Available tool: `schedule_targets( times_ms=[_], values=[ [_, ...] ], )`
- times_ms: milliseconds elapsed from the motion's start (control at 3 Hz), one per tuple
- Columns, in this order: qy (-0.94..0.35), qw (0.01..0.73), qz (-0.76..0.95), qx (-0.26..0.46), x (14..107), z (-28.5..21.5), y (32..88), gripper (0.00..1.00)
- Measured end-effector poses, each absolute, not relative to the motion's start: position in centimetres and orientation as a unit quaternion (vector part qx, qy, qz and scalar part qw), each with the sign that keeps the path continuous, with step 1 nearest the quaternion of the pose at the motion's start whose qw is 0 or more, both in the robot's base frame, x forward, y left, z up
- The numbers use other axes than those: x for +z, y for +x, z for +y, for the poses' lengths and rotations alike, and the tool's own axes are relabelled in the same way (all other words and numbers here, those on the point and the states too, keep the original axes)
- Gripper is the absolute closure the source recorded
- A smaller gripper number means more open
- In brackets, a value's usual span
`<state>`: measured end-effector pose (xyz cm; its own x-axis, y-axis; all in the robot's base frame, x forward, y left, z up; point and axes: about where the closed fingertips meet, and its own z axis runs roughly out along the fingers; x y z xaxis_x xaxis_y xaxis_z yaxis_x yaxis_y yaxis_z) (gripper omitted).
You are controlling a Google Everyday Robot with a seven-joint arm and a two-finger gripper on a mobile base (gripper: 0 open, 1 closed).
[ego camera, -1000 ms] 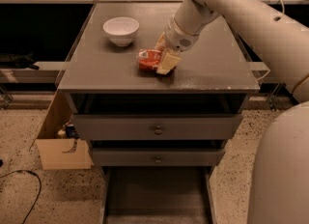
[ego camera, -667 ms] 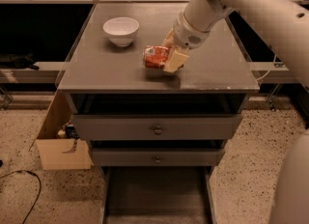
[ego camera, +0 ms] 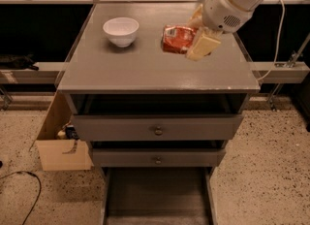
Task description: Place coke can into bottom drawer
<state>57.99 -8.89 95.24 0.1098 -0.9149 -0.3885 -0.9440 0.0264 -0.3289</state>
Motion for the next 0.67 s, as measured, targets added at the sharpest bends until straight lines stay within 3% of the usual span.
schedule_targets(
  times_ms=[667],
  values=[
    [-0.653, 0.266, 0.708, 0.045, 94.1, -13.6, 46.1, 1.00]
  ],
)
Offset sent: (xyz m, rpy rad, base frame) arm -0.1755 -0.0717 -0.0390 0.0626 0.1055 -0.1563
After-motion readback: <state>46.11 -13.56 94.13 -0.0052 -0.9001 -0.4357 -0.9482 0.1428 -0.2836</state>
